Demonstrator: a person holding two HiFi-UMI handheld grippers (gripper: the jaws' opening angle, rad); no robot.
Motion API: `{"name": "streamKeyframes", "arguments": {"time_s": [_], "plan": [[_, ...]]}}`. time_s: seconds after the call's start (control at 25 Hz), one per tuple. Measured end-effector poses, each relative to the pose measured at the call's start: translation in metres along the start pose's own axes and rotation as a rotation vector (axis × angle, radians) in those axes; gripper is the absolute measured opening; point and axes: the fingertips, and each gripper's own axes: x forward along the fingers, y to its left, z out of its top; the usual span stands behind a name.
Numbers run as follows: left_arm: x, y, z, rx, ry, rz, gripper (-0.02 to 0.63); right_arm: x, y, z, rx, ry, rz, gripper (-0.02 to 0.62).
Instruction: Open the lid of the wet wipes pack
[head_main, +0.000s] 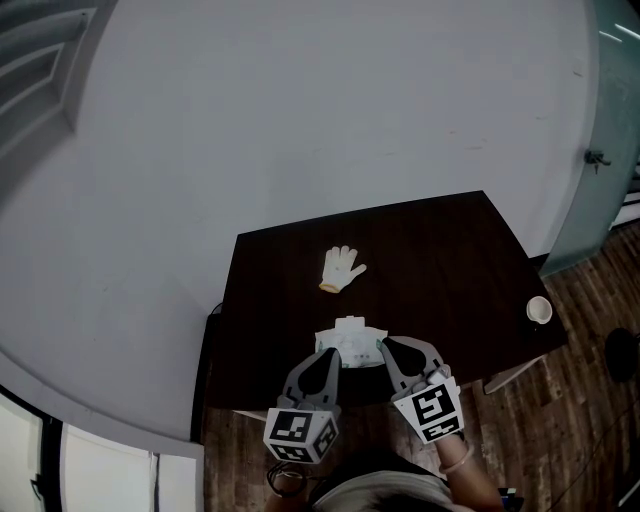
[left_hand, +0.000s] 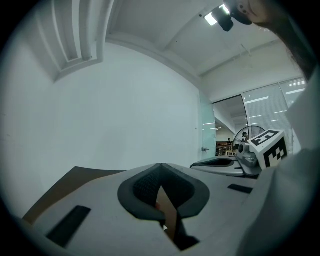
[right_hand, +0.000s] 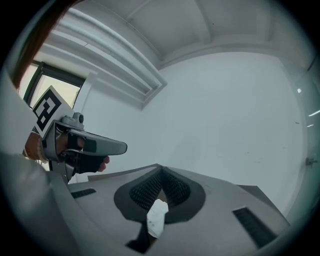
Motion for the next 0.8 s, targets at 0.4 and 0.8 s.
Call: {"name": "streamKeyframes", "arguments": {"time_s": [0.4,0.8], "plan": [[-0.006,0.014,0.014,-0.014,-0.017,-0.020,0.018,0.002,0.007,0.014,0.003,-0.012,-0.024,0.006],[-0.017,0.032,0.010,-0.016,-0.008,-0.046,0.018,0.010,0.018,0.018,0.034,-0.008,-0.048,0.006]]}}
